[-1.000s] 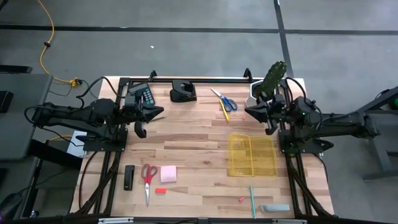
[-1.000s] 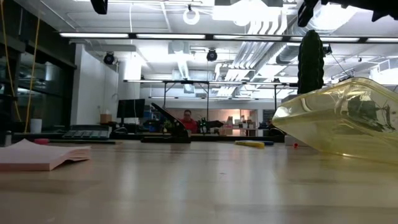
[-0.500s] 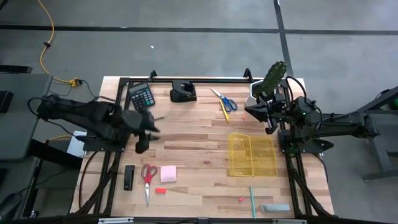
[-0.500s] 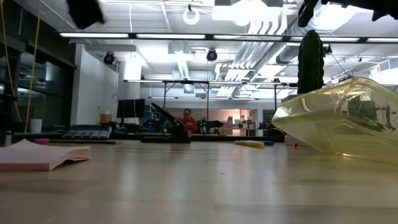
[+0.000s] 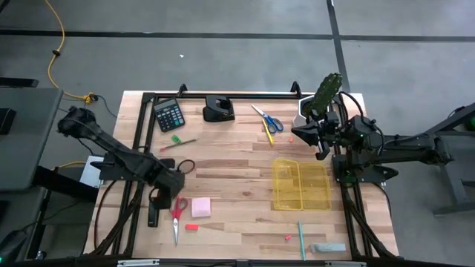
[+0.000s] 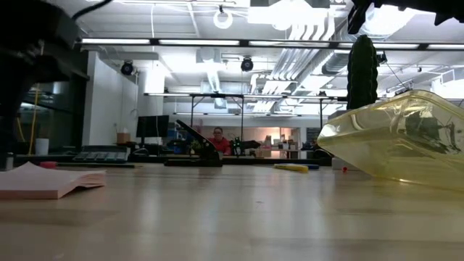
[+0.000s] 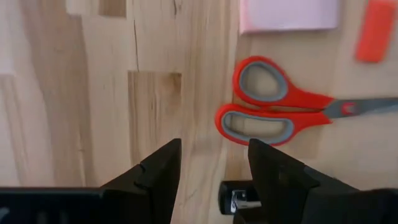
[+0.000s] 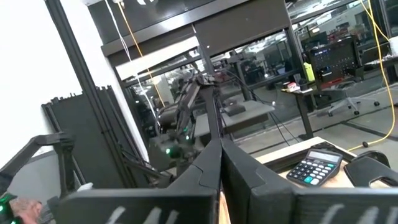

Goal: Pack school essentials
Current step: Put the red scissors into the yellow box

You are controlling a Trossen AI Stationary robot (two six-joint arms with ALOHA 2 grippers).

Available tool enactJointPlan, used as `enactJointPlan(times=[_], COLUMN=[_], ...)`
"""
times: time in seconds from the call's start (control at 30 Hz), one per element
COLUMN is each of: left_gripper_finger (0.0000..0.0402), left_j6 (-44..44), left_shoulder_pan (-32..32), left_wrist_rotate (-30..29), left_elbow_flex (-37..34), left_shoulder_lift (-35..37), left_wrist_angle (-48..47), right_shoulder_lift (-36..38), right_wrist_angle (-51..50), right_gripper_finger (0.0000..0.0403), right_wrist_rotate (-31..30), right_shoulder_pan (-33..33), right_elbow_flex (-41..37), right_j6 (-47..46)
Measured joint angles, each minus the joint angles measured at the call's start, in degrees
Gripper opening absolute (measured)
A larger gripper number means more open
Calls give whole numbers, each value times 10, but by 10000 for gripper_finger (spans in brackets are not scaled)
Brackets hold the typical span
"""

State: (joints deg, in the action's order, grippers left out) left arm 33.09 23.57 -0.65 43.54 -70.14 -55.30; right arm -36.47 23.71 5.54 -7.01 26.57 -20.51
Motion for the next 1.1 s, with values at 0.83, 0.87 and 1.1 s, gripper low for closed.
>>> enactJointPlan(times=[0.83,0.87,1.1], left_gripper_finger=[177,177,177], left_j6=[-48,-49,-54], left_shoulder_pan=[30,33,47], left_wrist_rotate=[17,15,9], left_elbow_flex=[-7,-7,-6], left_shoulder_lift=[-166,-170,-195], left_wrist_angle=[73,75,103], right_shoulder_lift=[0,0,0], right_wrist_angle=[-45,-45,-48], right_gripper_finger=[0,0,0], right_wrist_rotate=[-21,-21,-21], right_shoulder_pan=[0,0,0], right_elbow_flex=[0,0,0], right_j6=[0,0,0])
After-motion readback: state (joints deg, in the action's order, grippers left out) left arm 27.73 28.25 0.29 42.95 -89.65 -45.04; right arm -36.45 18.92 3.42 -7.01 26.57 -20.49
